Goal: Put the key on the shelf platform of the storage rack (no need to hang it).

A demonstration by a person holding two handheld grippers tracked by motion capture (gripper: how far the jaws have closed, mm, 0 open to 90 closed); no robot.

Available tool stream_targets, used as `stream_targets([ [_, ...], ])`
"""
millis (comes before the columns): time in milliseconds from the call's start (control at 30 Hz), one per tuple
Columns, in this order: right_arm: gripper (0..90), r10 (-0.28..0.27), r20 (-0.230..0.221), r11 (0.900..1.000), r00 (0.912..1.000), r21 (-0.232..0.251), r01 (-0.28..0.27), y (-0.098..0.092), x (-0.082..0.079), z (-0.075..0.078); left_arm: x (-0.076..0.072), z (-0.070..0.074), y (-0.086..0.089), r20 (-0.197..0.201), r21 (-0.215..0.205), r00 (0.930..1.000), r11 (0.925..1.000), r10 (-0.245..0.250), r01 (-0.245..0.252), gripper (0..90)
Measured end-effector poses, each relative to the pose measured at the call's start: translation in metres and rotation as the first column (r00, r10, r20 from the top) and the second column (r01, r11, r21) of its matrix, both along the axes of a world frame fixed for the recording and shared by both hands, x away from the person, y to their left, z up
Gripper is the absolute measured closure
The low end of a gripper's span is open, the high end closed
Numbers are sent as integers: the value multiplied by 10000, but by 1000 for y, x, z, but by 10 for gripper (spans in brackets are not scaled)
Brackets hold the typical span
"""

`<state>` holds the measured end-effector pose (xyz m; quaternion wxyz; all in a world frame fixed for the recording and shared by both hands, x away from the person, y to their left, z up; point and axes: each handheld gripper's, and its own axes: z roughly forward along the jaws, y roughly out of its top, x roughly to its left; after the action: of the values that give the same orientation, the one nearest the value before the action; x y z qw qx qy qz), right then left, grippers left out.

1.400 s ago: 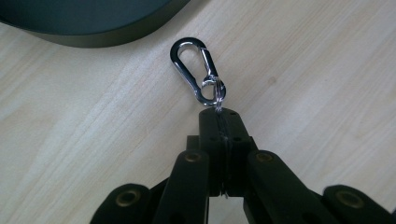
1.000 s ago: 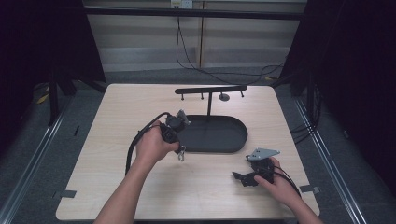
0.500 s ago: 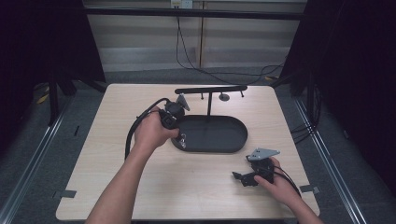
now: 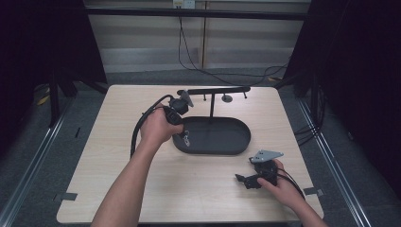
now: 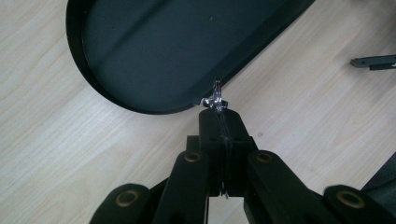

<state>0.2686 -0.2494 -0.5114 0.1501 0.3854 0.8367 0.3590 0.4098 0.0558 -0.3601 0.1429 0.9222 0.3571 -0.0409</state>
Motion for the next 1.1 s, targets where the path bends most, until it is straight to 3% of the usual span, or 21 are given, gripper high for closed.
stream_targets([
  [400, 108, 35, 11, 10000, 10000, 24, -35, 0, 0, 0, 15, -7, -7, 134, -132, 9996, 9996, 263, -261, 891],
  [1100, 108, 82, 53, 10000, 10000, 12, -82, 0, 1, 0, 25, -29, -25, 258, -52, 9995, 9999, 162, -161, 890],
])
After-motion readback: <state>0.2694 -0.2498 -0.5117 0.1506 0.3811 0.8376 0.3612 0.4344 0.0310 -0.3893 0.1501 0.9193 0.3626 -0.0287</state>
